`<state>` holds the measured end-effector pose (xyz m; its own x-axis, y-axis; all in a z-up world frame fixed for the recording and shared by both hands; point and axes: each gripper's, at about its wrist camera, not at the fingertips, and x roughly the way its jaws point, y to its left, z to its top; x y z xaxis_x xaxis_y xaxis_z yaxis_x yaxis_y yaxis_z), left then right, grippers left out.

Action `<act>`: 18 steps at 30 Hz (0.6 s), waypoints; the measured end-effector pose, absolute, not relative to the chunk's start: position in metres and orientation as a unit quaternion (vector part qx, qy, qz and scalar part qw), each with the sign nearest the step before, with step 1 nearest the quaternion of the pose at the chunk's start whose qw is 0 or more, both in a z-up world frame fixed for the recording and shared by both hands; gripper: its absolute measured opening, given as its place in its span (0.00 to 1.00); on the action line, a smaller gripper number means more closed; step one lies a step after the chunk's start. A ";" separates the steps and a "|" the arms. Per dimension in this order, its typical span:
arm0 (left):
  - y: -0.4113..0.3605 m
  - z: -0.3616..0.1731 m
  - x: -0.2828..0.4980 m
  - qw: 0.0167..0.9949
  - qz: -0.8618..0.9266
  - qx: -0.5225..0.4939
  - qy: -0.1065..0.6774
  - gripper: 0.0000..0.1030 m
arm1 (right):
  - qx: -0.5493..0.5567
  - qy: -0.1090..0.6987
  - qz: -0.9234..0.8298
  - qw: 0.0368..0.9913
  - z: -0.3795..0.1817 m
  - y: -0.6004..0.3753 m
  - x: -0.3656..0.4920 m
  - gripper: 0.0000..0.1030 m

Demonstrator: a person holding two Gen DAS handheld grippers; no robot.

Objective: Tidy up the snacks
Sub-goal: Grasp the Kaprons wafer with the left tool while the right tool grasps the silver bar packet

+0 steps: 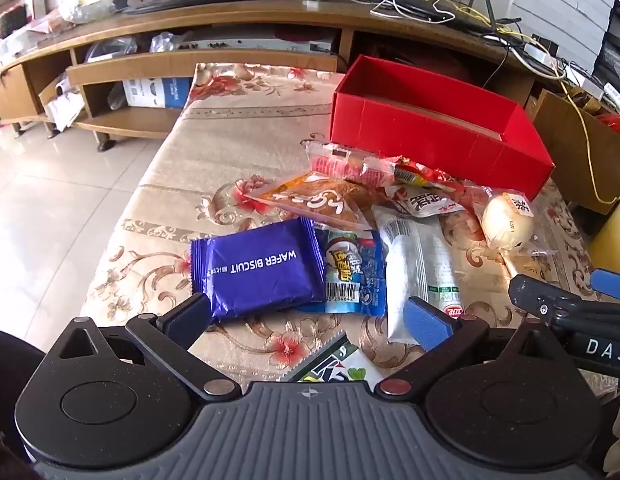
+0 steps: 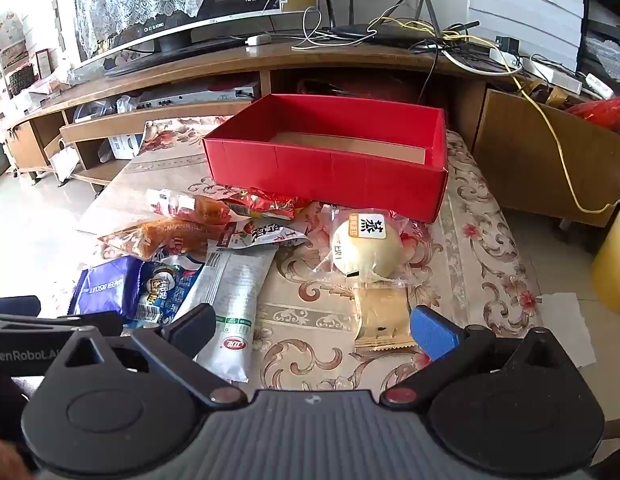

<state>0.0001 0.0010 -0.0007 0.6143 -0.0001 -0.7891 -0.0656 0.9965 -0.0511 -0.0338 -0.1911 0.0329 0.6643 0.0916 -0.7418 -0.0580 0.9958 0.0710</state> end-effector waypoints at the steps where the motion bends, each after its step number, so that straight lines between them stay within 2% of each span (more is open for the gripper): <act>1: 0.002 -0.001 0.000 0.897 0.020 -0.040 0.440 1.00 | 0.020 0.409 0.042 0.911 0.033 -0.191 -0.033 0.98; 18: 0.004 -0.018 -0.001 0.871 0.020 -0.043 0.488 1.00 | 0.011 0.451 0.059 0.890 0.023 -0.178 -0.004 0.97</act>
<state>-0.0011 0.0038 -0.0178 0.5224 -0.0068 -0.8527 -0.0781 0.9954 -0.0558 -0.0042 -0.1778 0.0225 0.5853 0.1150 -0.8026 -0.0956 0.9928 0.0726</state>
